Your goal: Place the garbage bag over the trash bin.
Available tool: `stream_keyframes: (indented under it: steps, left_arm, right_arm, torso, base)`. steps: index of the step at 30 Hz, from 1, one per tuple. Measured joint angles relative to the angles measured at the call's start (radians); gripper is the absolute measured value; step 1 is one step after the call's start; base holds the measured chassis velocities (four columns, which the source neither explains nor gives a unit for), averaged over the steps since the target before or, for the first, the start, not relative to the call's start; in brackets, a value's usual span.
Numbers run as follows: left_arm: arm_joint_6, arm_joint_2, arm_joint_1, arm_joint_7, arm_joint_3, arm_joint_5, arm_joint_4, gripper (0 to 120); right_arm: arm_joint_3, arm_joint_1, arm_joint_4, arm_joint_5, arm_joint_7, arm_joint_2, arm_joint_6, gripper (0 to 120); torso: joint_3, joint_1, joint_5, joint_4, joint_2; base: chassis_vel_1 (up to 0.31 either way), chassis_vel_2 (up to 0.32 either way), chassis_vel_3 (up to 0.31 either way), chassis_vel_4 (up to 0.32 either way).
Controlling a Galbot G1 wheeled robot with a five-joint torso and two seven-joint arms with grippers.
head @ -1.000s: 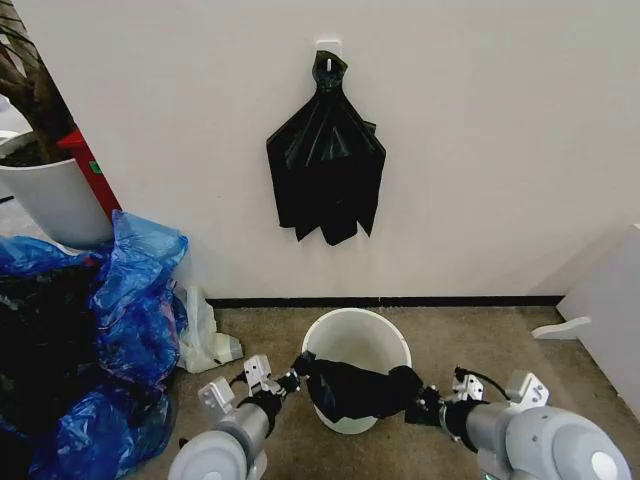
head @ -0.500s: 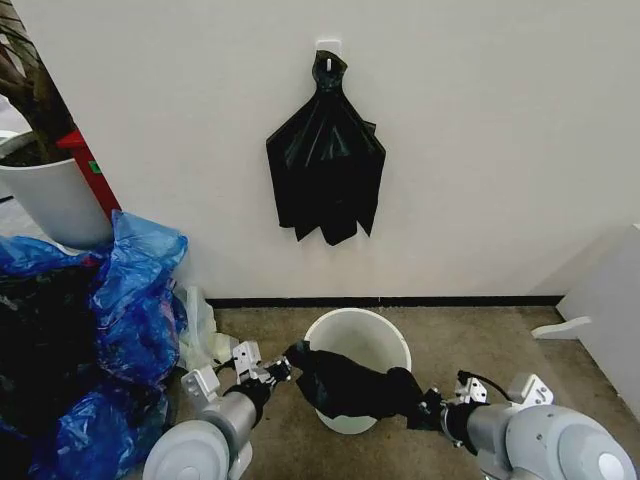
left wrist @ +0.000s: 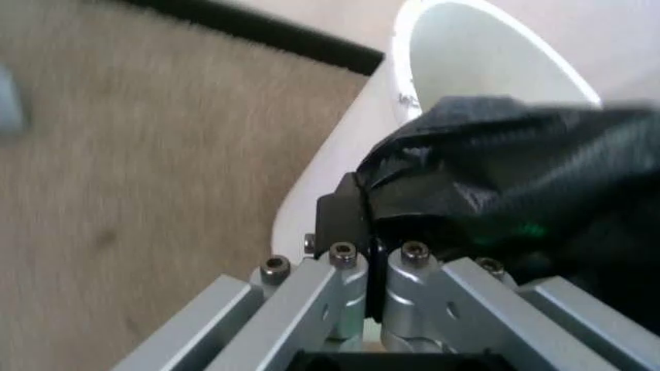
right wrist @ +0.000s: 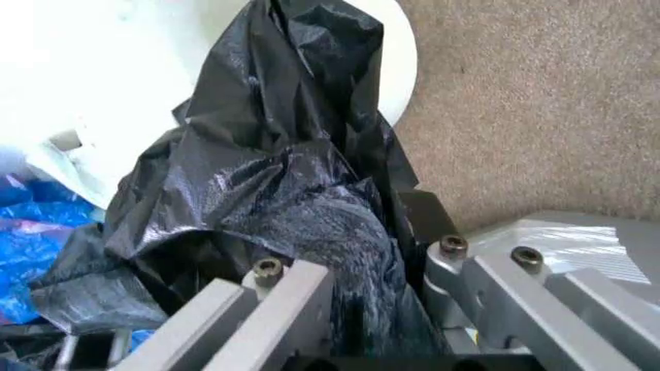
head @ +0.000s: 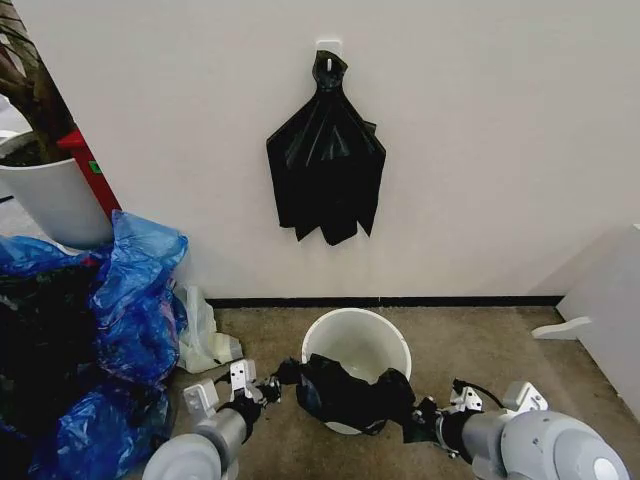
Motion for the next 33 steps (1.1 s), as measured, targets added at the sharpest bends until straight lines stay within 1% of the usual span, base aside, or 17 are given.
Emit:
stream_keyframes:
  steps: [1,2,3,4,6,8,10,11,13,16,19,22,24,27,28,31,33]
  left_arm:
    - [-0.028,0.007,-0.006,0.071,0.005,0.078,0.030,0]
    - [-0.028,0.007,-0.006,0.071,0.005,0.078,0.030,0]
    - [-0.061,0.015,-0.015,0.143,0.007,0.157,0.059,0]
    - [-0.085,0.021,-0.020,0.189,0.008,0.213,0.076,0]
    - [-0.119,0.028,-0.026,0.238,0.007,0.284,0.098,0]
    - [-0.191,0.042,-0.033,0.306,0.000,0.397,0.134,0]
    - [-0.200,0.044,-0.033,0.313,-0.002,0.410,0.138,0]
    - [-0.239,0.057,-0.033,0.346,-0.011,0.467,0.151,0]
    - [-0.269,0.075,-0.020,0.374,-0.024,0.502,0.149,0]
    - [-0.286,0.098,-0.002,0.396,-0.041,0.513,0.136,0]
    - [-0.297,0.130,0.006,0.412,-0.078,0.507,0.096,0]
    - [-0.294,0.145,0.006,0.412,-0.094,0.492,0.072,0]
    - [-0.277,0.168,0.017,0.413,-0.125,0.464,0.034,0]
    - [-0.268,0.194,0.057,0.434,-0.176,0.451,0.001,0]
    - [-0.268,0.194,0.057,0.434,-0.176,0.451,0.001,0]
    - [-0.279,0.209,0.118,0.483,-0.230,0.468,0.003,0]
    - [-0.301,0.209,0.146,0.525,-0.251,0.497,0.031,0]
  right_arm:
    - [0.000,-0.001,0.000,-0.003,-0.003,0.000,-0.001,3]
    - [0.000,-0.001,0.000,-0.003,-0.003,0.000,-0.001,3]
    - [0.000,-0.001,-0.003,-0.007,-0.005,0.000,-0.003,3]
    - [-0.001,-0.003,-0.005,-0.010,-0.006,0.000,-0.004,3]
    - [-0.003,-0.005,-0.007,-0.013,-0.007,0.000,-0.006,3]
    - [-0.007,-0.010,-0.009,-0.016,-0.008,0.003,-0.011,4]
    - [-0.008,-0.011,-0.009,-0.016,-0.008,0.004,-0.012,4]
    - [-0.011,-0.016,-0.009,-0.017,-0.009,0.005,-0.015,4]
    - [-0.011,-0.021,-0.006,-0.017,-0.009,0.004,-0.016,4]
    - [-0.009,-0.020,-0.004,-0.015,-0.008,0.001,-0.017,5]
    - [-0.003,0.013,-0.003,0.002,0.012,-0.014,0.002,5]
    - [0.000,0.037,-0.003,0.023,0.039,-0.028,0.021,5]
    - [0.005,0.061,-0.002,0.053,0.067,-0.047,0.047,5]
    - [0.006,0.060,-0.002,0.058,0.076,-0.052,0.050,5]
    - [0.006,0.060,-0.002,0.058,0.076,-0.052,0.050,5]
    - [0.000,0.030,-0.002,0.046,0.076,-0.040,0.027,5]
    - [-0.005,0.015,-0.002,0.040,0.075,-0.028,0.015,6]
  torso:
    - [0.000,0.000,0.0000,0.0000,0.000]
    - [0.000,0.000,0.0000,0.0000,0.000]
    - [0.000,0.000,-0.0001,0.0000,0.000]
    - [0.000,0.000,0.0000,-0.0001,0.000]
    - [0.000,0.000,0.0000,-0.0002,0.000]
    - [0.000,0.000,-0.0001,-0.0001,0.000]
    - [0.000,0.000,-0.0001,-0.0001,0.000]
    - [0.000,0.000,0.0000,-0.0001,0.000]
    - [0.000,0.000,-0.0004,-0.0002,0.000]
    - [0.000,0.000,0.0001,0.0001,0.000]
    - [0.000,0.000,0.0000,0.0000,0.000]
    - [0.000,0.000,-0.0001,-0.0001,0.000]
    - [0.000,0.000,0.0000,0.0001,0.000]
    - [0.000,0.000,0.0000,-0.0001,0.000]
    - [0.000,0.000,0.0000,-0.0001,0.000]
    - [0.000,0.000,0.0001,0.0000,0.000]
    - [0.000,0.000,0.0001,-0.0001,0.000]
  base:
    - [0.000,0.000,0.000,0.000]
    - [0.000,0.000,0.000,0.000]
    - [0.000,0.000,0.000,0.000]
    - [0.000,0.000,0.000,0.000]
    - [0.000,0.000,0.000,0.000]
    - [0.000,0.000,0.000,0.000]
    - [0.000,0.000,0.000,0.000]
    - [0.000,0.000,0.000,0.000]
    - [0.000,0.000,0.000,0.000]
    - [0.000,0.000,0.000,0.000]
    - [0.000,0.000,0.000,0.000]
    - [0.000,0.000,0.000,0.000]
    - [0.000,0.000,0.000,0.000]
    - [0.000,0.000,0.000,0.000]
    - [0.000,0.000,0.000,0.000]
    - [0.000,0.000,0.000,0.000]
    - [0.000,0.000,0.000,0.000]
